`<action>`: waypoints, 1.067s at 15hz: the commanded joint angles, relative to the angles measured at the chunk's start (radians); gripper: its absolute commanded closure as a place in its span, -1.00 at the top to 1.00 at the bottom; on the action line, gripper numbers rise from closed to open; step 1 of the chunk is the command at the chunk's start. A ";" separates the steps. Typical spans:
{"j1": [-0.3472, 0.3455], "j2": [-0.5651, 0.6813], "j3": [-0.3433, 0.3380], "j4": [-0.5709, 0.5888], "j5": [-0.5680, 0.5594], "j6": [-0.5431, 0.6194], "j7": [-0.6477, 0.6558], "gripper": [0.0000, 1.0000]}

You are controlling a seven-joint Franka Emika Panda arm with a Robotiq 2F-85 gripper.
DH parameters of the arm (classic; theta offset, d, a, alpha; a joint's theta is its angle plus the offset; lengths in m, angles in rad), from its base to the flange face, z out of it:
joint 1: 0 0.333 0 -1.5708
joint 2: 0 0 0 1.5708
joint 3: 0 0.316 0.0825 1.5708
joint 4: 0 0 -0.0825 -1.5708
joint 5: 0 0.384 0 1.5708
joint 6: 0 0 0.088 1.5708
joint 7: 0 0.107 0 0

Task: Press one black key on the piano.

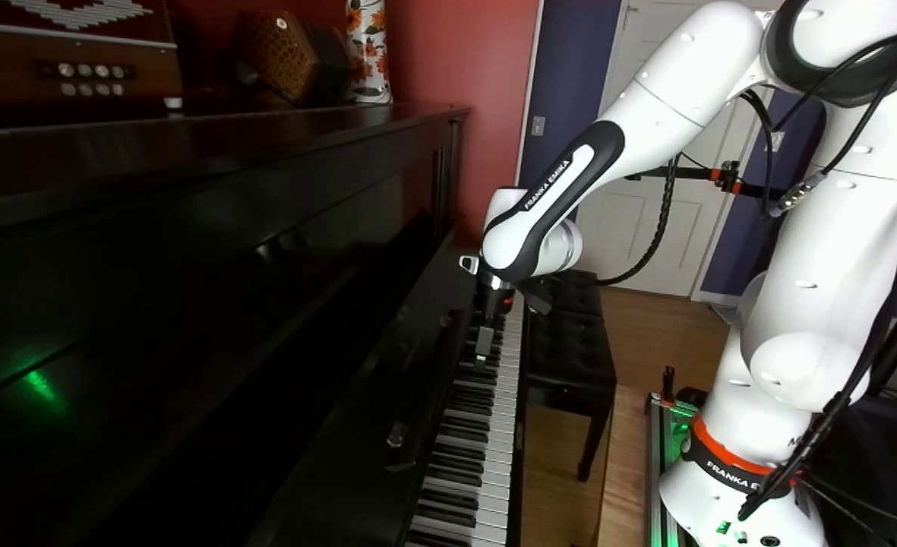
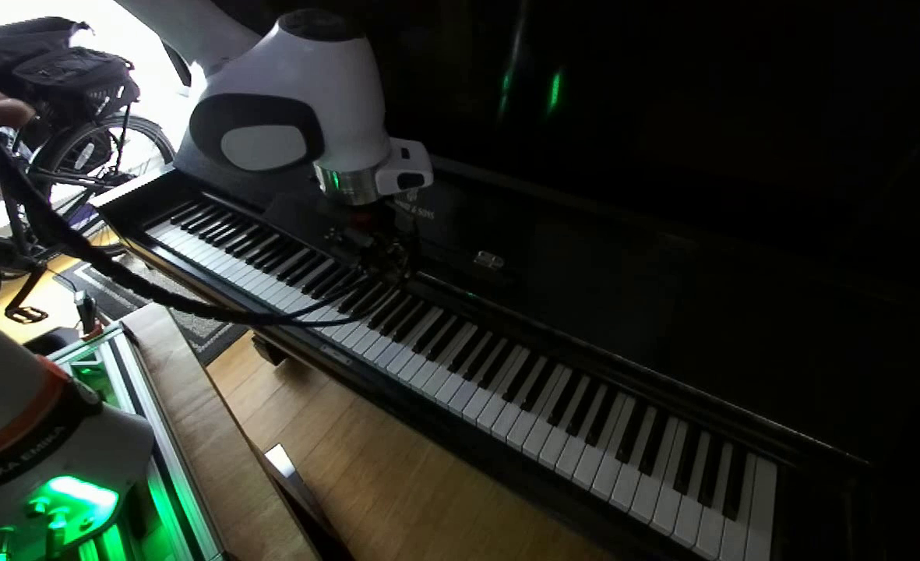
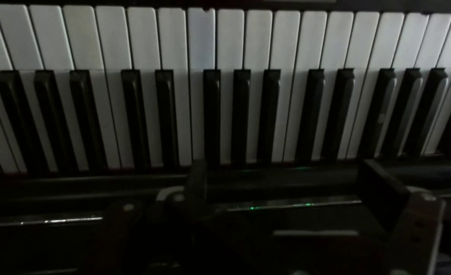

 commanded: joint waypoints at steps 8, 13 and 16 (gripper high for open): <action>0.010 -0.378 -0.069 -0.048 -0.386 -0.303 0.202 1.00; 0.037 -0.417 -0.098 -0.014 -0.370 -0.412 0.186 1.00; 0.046 -0.468 -0.109 -0.016 -0.369 -0.465 0.184 1.00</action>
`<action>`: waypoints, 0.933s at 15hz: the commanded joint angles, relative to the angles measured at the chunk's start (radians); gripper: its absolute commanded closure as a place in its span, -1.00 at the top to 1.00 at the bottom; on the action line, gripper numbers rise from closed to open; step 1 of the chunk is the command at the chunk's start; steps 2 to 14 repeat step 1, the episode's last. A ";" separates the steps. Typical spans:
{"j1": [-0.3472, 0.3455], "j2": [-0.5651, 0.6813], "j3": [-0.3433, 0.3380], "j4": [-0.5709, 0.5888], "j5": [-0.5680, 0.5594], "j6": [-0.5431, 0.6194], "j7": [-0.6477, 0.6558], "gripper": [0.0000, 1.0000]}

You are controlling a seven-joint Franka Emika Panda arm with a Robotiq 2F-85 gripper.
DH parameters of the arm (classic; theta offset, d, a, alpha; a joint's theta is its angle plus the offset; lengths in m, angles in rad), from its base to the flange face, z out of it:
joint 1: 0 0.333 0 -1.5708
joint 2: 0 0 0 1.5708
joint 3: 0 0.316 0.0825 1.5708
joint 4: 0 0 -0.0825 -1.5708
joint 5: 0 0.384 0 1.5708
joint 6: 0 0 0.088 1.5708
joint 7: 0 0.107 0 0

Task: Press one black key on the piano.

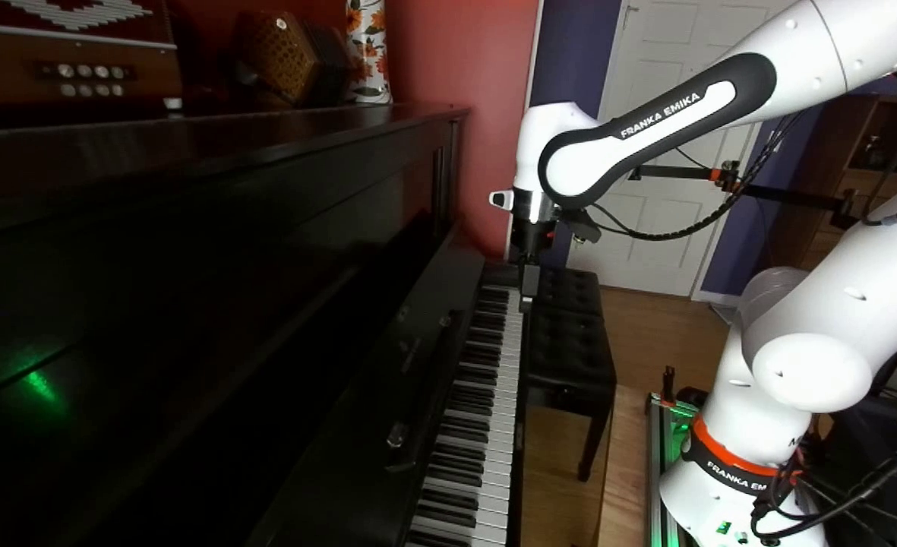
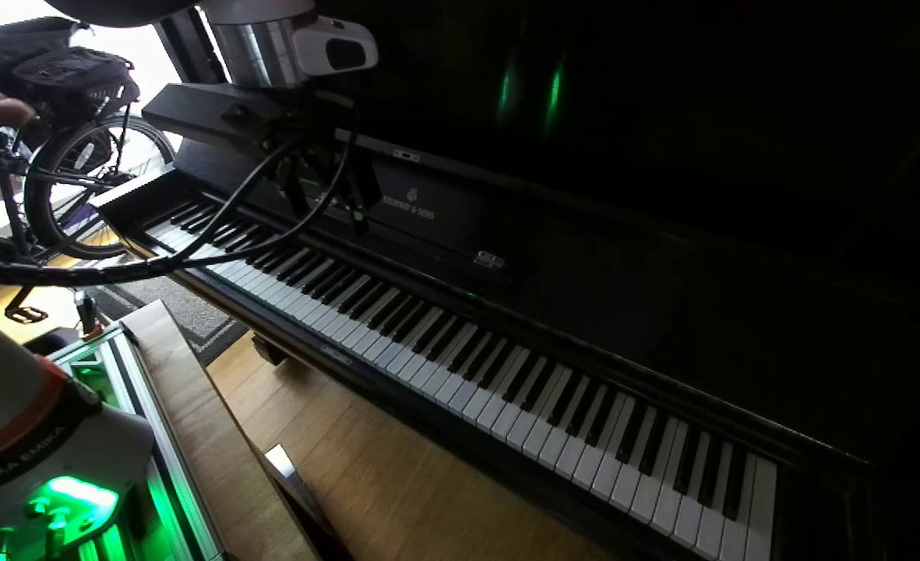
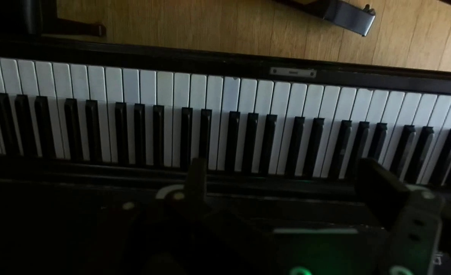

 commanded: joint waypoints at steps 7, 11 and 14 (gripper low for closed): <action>0.028 -0.005 -0.027 0.000 -0.016 -0.004 0.013 1.00; 0.028 -0.005 -0.027 0.000 -0.016 -0.004 0.013 1.00; 0.028 -0.005 -0.027 0.000 -0.016 -0.004 0.013 1.00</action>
